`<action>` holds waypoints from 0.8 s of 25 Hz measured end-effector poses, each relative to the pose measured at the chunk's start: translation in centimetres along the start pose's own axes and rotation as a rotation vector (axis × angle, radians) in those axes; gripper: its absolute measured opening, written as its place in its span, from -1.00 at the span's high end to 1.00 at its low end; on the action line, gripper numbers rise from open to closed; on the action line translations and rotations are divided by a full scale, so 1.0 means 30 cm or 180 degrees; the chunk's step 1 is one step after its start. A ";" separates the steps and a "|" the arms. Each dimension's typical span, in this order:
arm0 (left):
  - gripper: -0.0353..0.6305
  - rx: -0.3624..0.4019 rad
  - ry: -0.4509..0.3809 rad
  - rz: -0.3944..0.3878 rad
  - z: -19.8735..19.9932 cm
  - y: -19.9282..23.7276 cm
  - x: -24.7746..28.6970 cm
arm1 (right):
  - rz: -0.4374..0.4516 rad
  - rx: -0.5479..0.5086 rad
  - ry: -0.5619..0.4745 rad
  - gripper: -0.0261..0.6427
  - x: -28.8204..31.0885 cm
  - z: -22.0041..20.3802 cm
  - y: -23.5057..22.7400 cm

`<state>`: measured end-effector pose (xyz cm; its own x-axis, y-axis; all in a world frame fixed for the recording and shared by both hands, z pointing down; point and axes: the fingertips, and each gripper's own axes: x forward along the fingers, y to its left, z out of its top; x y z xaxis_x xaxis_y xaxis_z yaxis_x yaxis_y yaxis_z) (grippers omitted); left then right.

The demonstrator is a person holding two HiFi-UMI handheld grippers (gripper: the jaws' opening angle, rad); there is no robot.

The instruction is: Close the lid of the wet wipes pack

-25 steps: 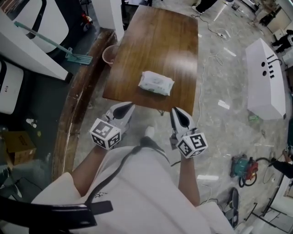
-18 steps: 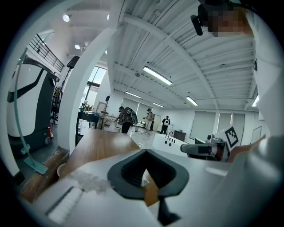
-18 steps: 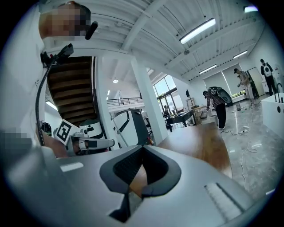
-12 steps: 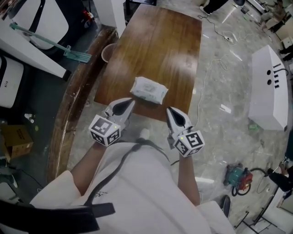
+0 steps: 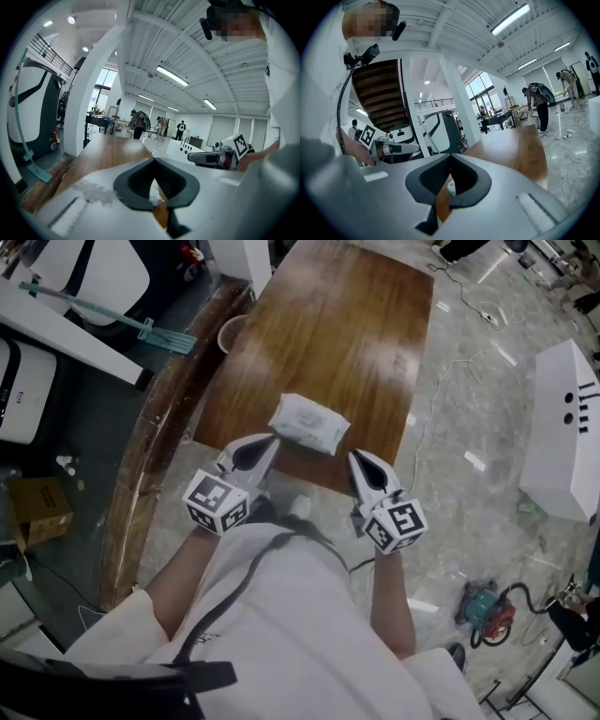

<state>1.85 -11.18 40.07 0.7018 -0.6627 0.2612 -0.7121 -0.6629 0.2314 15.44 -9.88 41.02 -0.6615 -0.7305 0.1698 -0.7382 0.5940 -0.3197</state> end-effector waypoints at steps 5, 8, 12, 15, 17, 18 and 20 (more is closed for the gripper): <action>0.89 -0.0058 0.0037 -0.0012 -0.003 0.044 0.014 | 0.0084 -0.0001 0.0077 0.89 0.065 -0.022 0.012; 0.89 -0.0062 0.0084 -0.0061 -0.007 0.065 0.024 | 0.0043 0.0022 0.0092 0.89 0.095 -0.022 0.011; 0.89 -0.0020 0.0142 -0.0181 0.000 0.097 0.035 | -0.0085 0.0032 0.0103 0.89 0.130 -0.023 0.004; 0.89 0.0054 0.0242 -0.0278 -0.019 0.121 0.046 | -0.0208 -0.0078 0.0201 0.89 0.156 -0.048 -0.012; 0.89 0.0085 0.0319 -0.0348 -0.044 0.138 0.057 | -0.0282 -0.0210 0.0319 0.89 0.178 -0.071 -0.022; 0.89 0.0097 0.0350 -0.0388 -0.056 0.146 0.064 | -0.0315 -0.0279 0.0380 0.89 0.190 -0.083 -0.026; 0.89 0.0115 0.0400 -0.0464 -0.081 0.160 0.082 | -0.0380 -0.0394 0.0486 0.89 0.209 -0.104 -0.032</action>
<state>0.11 -15.14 44.09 0.7879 -0.5116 0.3428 -0.6003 -0.7622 0.2422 11.59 -13.99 45.30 -0.5738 -0.7442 0.3419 -0.8169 0.5500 -0.1737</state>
